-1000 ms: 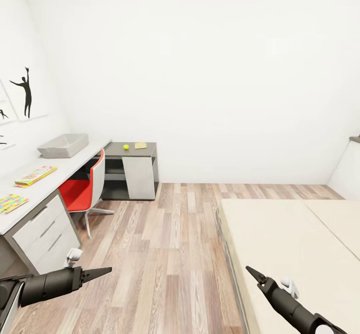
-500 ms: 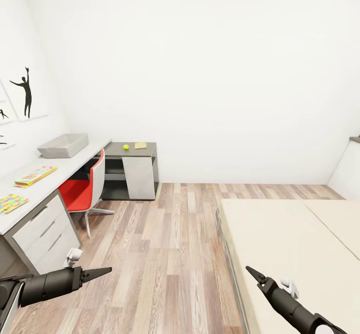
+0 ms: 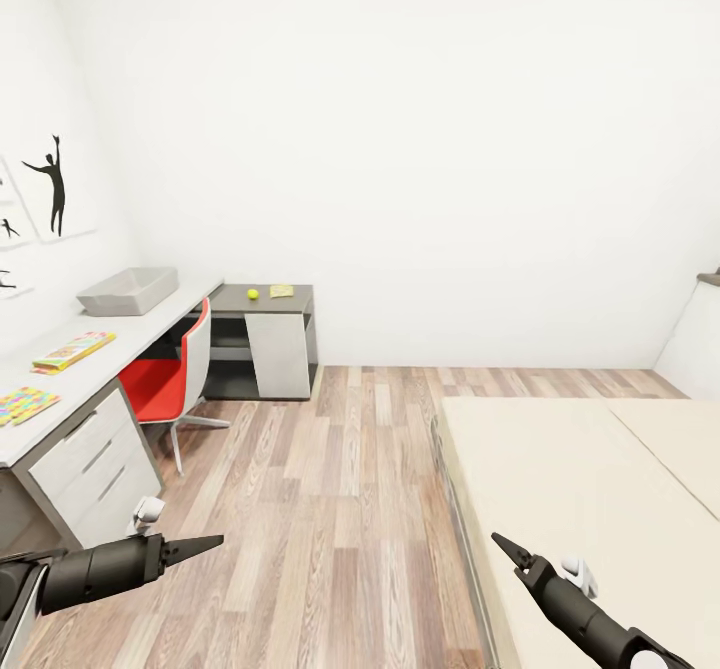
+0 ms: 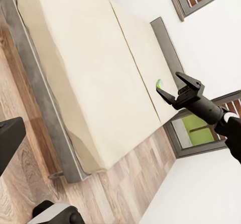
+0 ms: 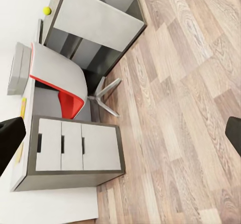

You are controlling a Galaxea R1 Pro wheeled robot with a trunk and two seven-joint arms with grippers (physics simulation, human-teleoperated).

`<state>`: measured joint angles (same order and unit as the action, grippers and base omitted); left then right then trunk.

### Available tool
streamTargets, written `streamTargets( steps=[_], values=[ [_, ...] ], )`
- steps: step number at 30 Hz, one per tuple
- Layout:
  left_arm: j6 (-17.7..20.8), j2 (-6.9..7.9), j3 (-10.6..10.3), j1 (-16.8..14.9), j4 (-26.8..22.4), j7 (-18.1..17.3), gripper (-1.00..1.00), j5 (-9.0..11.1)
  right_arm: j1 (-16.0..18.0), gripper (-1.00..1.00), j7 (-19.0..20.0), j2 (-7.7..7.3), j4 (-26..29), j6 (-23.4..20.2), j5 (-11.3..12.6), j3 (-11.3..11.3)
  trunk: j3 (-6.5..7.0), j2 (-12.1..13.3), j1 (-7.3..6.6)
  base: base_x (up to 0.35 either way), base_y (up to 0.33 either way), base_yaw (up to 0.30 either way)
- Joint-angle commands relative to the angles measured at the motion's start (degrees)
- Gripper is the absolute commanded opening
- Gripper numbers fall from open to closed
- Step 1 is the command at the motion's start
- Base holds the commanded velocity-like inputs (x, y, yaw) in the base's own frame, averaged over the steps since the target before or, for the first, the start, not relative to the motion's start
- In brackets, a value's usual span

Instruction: Put all the toys in the child's room - the three board games (two on the bed and one on the table), the two jigsaw puzzles on the table, and the tennis ball on the table - inside the toy box on the table in the child's room.

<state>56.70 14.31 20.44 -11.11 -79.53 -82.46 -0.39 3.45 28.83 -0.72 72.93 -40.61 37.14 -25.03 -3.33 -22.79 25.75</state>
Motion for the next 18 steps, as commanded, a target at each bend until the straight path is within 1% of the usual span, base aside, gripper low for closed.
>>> streamTargets(
  steps=[1, 18],
  values=[
    [0.6, 0.01, 0.0, 0.0, 0.0, -0.2, 1.0, -0.1, 0.1, 1.0, 0.1, 0.01, 0.0, -0.4, 0.2, -0.1, -0.13, -0.1, 0.03, -0.045, 0.0, 0.0],
    [0.6, -0.01, 0.0, 0.0, 0.0, -0.2, 1.0, -0.1, 0.1, 1.0, 0.1, 0.01, 0.0, -0.4, 0.2, -0.1, -0.13, -0.1, 0.03, -0.01, 0.0, 0.0]
  ],
)
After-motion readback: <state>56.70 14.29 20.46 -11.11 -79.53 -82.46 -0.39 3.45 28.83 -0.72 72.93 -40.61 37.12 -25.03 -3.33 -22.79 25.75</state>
